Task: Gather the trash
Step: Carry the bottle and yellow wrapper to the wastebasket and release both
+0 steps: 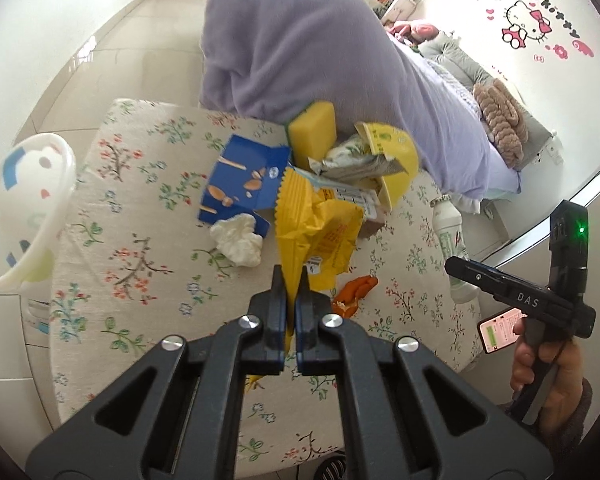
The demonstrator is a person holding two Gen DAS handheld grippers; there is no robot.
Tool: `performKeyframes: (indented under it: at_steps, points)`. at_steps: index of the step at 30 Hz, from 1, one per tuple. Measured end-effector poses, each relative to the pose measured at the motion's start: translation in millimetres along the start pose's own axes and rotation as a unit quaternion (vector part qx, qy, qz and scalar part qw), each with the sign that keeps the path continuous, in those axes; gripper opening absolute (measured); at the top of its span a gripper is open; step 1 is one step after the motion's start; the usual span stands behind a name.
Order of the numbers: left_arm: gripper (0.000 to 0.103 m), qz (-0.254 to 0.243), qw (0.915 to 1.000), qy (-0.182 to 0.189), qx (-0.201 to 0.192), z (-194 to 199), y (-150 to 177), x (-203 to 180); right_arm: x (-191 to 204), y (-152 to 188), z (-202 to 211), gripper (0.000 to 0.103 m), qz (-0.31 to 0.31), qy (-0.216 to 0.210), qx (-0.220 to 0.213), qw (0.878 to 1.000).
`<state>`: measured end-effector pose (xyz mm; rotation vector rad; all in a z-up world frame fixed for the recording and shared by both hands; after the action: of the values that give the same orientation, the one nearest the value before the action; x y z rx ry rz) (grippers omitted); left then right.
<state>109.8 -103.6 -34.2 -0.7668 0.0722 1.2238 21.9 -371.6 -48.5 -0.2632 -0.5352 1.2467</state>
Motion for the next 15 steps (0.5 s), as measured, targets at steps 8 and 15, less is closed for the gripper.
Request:
performKeyframes:
  at_steps: [8,15]
  points:
    - [0.004,0.019,0.9993,-0.012,-0.029,20.9,-4.9,21.5,27.3,-9.1,2.8,0.051,0.013,-0.016,-0.011,1.000]
    - [0.004,0.034,0.9979,-0.028,-0.048,37.4,-7.3,42.0,59.3,-18.9,-1.6,0.051,0.032,-0.034,-0.016,0.999]
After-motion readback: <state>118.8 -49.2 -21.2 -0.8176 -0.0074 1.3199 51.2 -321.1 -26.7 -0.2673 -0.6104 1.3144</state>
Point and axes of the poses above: each gripper's, at about its wrist camera, not at the fingertips, and z roughly against the way its jaws point, x to its left, y to its underside, the point moved 1 cm from there along -z, roughly the way its jaws point, and after that the axes turned 3 degrees about z, right-handed, at the moved point
